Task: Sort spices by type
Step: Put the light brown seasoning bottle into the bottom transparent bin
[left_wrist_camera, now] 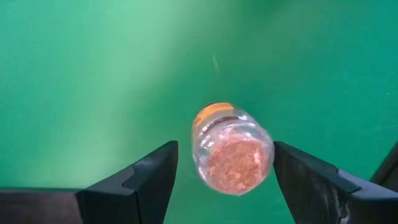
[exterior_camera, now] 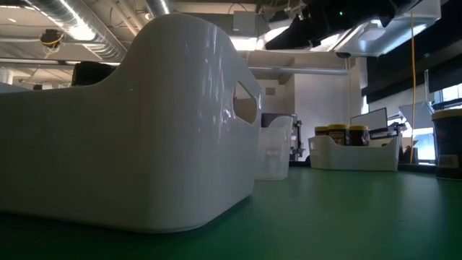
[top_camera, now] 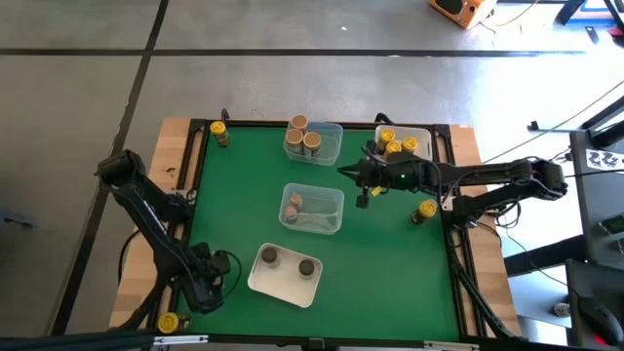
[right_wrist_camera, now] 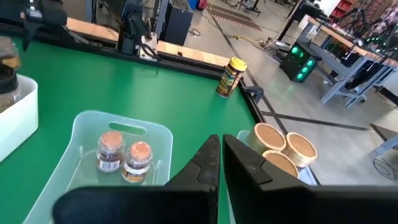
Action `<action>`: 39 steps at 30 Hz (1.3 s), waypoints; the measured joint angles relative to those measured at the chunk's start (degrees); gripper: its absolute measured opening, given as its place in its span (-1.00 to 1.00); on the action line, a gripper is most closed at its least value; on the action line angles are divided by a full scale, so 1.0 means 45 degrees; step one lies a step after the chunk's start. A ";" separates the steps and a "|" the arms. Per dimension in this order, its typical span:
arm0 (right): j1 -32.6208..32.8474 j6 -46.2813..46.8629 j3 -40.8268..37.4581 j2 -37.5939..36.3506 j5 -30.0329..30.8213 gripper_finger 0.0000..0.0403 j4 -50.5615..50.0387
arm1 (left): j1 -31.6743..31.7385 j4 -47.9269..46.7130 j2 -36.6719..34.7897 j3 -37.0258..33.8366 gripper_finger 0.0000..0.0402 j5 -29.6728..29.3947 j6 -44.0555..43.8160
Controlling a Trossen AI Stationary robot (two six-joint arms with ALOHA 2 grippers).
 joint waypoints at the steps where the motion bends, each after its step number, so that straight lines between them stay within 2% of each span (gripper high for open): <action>1: 0.0000 -0.0018 0.0000 0.0007 0.0005 -0.89 -0.0042 | 0.0000 -0.0102 0.0000 0.0000 0.27 -0.0002 -0.0007; 18: 0.0000 -0.0040 -0.0005 0.0080 0.0063 -0.89 0.0182 | 0.0000 -0.0134 0.0740 0.0000 0.26 -0.0034 -0.0109; 21: 0.0000 -0.0040 -0.0005 0.0080 0.0063 -0.89 0.0183 | 0.0000 -0.0134 0.0740 0.0000 0.20 -0.0029 -0.0114; 28: 0.0000 -0.0040 -0.0005 0.0080 0.0058 -0.89 0.0161 | 0.0000 -0.0149 0.0896 0.0049 -0.10 -0.0044 -0.0101; 39: 0.0000 -0.0040 -0.0010 0.0078 0.0058 -0.89 0.0210 | 0.0319 -0.0451 0.0863 0.0225 -0.11 -0.0294 -0.0416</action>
